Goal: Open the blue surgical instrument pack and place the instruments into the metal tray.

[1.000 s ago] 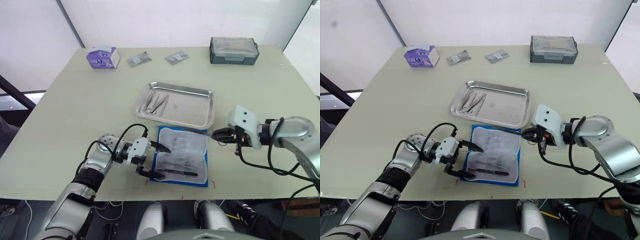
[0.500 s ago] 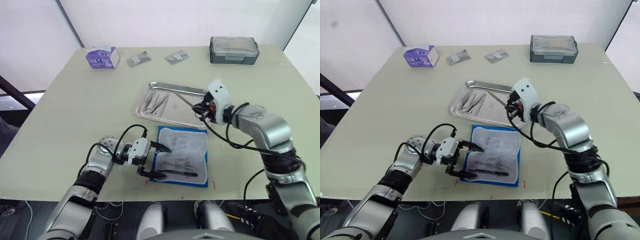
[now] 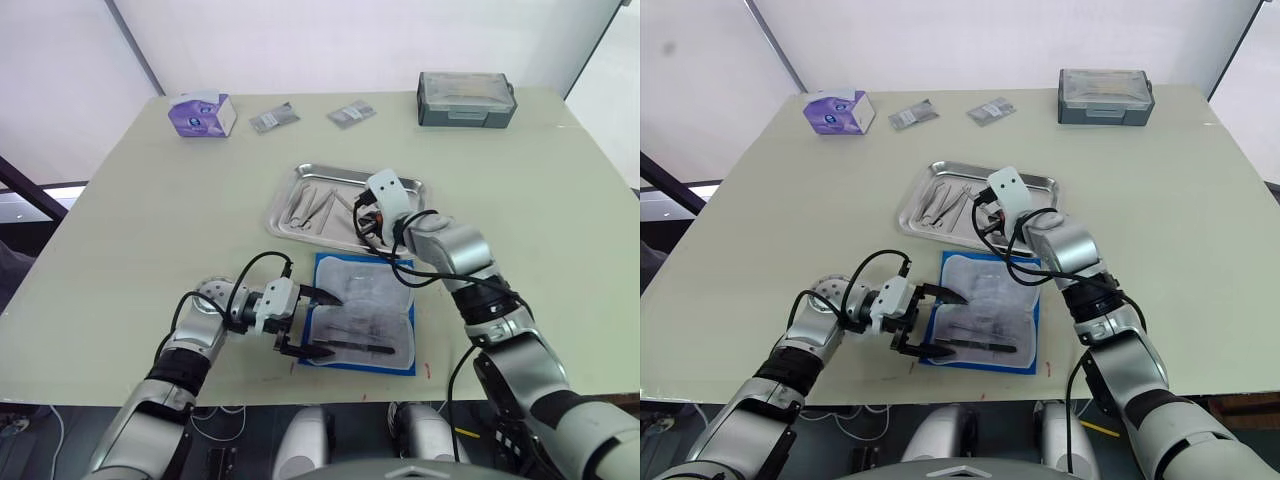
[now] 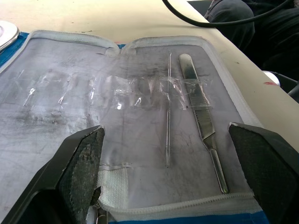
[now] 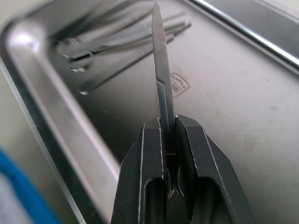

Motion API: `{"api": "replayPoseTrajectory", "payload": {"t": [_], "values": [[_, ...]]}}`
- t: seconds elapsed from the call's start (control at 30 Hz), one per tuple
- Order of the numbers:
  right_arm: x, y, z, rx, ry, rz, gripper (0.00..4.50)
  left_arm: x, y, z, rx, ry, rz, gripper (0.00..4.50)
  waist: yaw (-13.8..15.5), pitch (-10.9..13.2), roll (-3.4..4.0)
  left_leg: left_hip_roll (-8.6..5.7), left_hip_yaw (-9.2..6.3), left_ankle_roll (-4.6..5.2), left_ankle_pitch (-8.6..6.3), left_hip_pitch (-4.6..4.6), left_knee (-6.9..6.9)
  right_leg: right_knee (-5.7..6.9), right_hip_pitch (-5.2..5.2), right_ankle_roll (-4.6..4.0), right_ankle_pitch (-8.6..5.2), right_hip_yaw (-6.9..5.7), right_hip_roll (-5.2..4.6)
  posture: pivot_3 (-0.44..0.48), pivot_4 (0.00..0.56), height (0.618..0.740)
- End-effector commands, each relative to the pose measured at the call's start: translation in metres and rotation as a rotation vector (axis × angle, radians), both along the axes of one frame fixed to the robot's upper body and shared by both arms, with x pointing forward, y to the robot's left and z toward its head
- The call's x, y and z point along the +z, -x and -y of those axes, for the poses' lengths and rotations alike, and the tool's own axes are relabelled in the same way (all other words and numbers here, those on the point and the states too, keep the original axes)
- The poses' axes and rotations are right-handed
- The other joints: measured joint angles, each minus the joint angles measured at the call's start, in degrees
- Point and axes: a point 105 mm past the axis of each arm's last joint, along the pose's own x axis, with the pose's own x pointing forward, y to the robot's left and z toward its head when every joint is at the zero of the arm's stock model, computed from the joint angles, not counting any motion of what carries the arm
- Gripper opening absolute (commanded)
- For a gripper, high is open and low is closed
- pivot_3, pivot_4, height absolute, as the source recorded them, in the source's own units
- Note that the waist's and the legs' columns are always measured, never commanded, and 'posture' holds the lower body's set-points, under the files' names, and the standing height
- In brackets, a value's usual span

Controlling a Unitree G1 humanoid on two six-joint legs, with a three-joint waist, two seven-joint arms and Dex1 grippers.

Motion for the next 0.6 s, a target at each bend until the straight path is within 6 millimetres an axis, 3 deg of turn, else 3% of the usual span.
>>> {"api": "replayPoseTrajectory", "payload": {"t": [0.03, 0.3, 0.33, 0.37, 0.43, 0.53, 0.6], "values": [[0.011, -0.008, -0.006, -0.003, -0.014, 0.054, 0.15, -0.037, 0.025, -0.001, -0.013, -0.068, -0.174, 4.5, 0.0, 0.0, 0.0, 0.0, 0.0, 0.0, 0.0, 0.0, 0.0, 0.0, 0.0, 0.0, 0.0, 0.0, 0.0, 0.0, 0.15, 0.731], [0.001, -0.005, -0.005, 0.004, -0.008, 0.014, 0.15, -0.036, 0.025, -0.002, -0.009, -0.069, -0.174, 4.5, -0.5, 0.0, 0.02, 0.01, 0.01, 0.0, 0.0, -0.01, -0.01, 0.01, -0.03, 0.0, 0.0, 0.02, -0.01, 0.0, 0.15, 0.731], [0.001, -0.004, -0.006, 0.011, -0.015, 0.007, 0.89, -0.036, 0.025, -0.001, -0.01, -0.068, -0.174, 4.5, -0.5, 0.0, 0.02, 0.01, 0.01, 0.0, 0.0, -0.01, -0.01, 0.01, -0.03, 0.0, 0.0, 0.02, -0.01, 0.0, 0.15, 0.731], [0.002, -0.003, -0.007, 0.016, -0.02, 0.003, 1.03, -0.036, 0.024, -0.001, -0.01, -0.068, -0.173, 4.5, -0.6, 0.0, 0.02, 0.01, 0.01, 0.0, 0.0, -0.01, -0.01, 0.01, -0.03, 0.0, 0.0, 0.02, -0.01, 0.0, 0.15, 0.731], [0.005, -0.004, -0.006, 0.02, -0.024, 0.013, 2.06, -0.035, 0.023, -0.001, -0.011, -0.068, -0.171, 4.5, -0.6, 0.0, 0.02, 0.01, 0.01, 0.0, 0.0, -0.01, -0.01, 0.02, -0.03, 0.01, 0.0, 0.02, -0.01, 0.0, 0.15, 0.731], [0.015, -0.005, -0.006, 0.024, -0.032, 0.048, 3.0, -0.035, 0.022, -0.001, -0.011, -0.068, -0.17, 4.5, -0.6, 0.0, 0.02, 0.0, 0.0, 0.0, 0.0, -0.02, -0.01, 0.03, -0.03, 0.01, 0.01, 0.01, -0.02, 0.0, 0.15, 0.731], [0.025, -0.006, -0.005, 0.029, -0.048, 0.082, 4.07, -0.035, 0.022, -0.001, -0.012, -0.068, -0.171, 4.5, -0.6, 0.0, 0.02, 0.0, 0.0, 0.0, 0.0, -0.03, -0.01, 0.03, -0.03, 0.02, 0.01, 0.01, -0.03, 0.0, 0.15, 0.731]]}}
